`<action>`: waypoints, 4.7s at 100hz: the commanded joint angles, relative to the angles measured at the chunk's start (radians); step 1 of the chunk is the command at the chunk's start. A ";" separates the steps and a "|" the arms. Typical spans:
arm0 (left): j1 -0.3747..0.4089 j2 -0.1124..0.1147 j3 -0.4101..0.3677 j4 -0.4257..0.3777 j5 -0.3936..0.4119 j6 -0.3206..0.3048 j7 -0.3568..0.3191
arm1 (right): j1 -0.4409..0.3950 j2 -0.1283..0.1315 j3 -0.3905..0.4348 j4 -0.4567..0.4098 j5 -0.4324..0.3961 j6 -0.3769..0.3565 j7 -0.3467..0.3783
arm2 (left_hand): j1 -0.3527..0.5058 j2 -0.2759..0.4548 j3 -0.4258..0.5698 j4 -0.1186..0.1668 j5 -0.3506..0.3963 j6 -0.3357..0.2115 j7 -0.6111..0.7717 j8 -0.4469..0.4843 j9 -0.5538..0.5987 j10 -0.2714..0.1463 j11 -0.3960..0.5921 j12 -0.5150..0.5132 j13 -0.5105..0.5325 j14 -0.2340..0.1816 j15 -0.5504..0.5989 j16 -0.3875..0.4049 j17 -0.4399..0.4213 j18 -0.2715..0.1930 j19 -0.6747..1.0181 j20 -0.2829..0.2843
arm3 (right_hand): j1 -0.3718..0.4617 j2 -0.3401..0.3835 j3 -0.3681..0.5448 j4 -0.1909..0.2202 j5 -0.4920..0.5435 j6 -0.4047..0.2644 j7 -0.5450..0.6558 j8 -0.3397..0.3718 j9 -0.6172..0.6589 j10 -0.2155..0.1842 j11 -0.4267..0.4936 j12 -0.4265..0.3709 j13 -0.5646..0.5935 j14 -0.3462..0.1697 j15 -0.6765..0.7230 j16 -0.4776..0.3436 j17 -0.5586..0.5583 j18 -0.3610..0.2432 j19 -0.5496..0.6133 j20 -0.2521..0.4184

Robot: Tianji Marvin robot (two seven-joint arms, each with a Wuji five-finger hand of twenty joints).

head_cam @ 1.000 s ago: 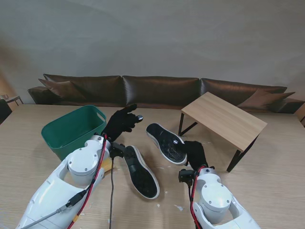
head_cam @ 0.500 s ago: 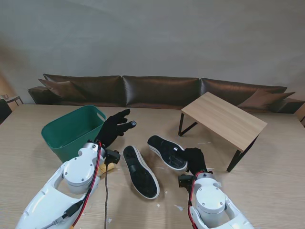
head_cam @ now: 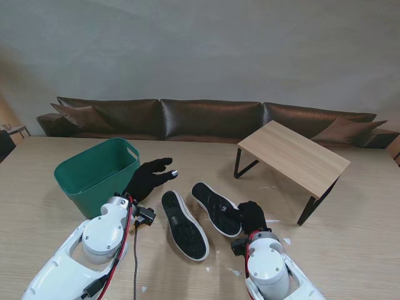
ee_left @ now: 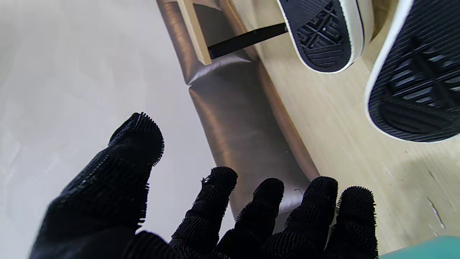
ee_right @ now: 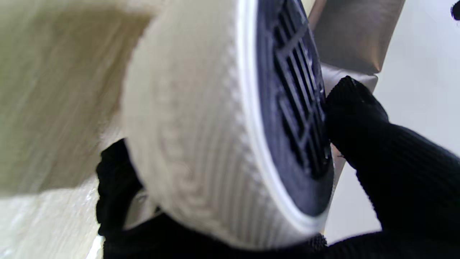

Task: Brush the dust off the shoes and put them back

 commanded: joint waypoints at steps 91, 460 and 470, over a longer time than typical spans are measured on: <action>0.015 0.012 0.018 0.005 0.011 0.029 -0.064 | 0.027 0.043 -0.068 0.043 -0.265 0.152 0.077 | 0.044 0.048 -0.055 0.039 0.049 -0.001 0.007 0.068 0.048 -0.009 0.011 0.040 -0.017 -0.004 -0.007 0.012 -0.001 -0.038 -0.023 0.018 | 0.012 0.070 0.117 0.129 -0.142 -0.148 0.074 -0.156 -0.132 -0.109 0.044 -0.088 0.036 -0.192 -0.057 -0.056 0.212 -0.114 0.109 -0.002; 0.382 0.131 -0.177 -0.312 0.984 0.329 -0.289 | -0.056 0.133 0.168 -0.091 -0.357 -0.354 0.237 | -0.035 -0.031 0.084 0.013 0.227 0.012 0.095 0.127 0.336 -0.029 0.307 0.706 0.334 -0.093 0.905 0.615 0.287 -0.094 1.204 0.327 | -0.202 0.224 -0.173 0.305 -0.474 -0.406 -0.389 -0.312 -0.664 -0.235 -0.331 -0.459 -0.552 -0.205 -1.200 -0.448 -0.293 -0.179 -0.787 -0.235; 0.368 0.140 -0.174 -0.307 1.084 0.334 -0.342 | -0.058 0.133 0.168 -0.092 -0.351 -0.353 0.238 | -0.054 -0.039 0.098 0.008 0.246 0.003 0.107 0.140 0.330 -0.050 0.323 0.705 0.355 -0.119 0.929 0.597 0.329 -0.112 1.239 0.295 | -0.201 0.226 -0.172 0.305 -0.472 -0.404 -0.388 -0.313 -0.663 -0.233 -0.332 -0.459 -0.551 -0.205 -1.197 -0.446 -0.291 -0.179 -0.789 -0.230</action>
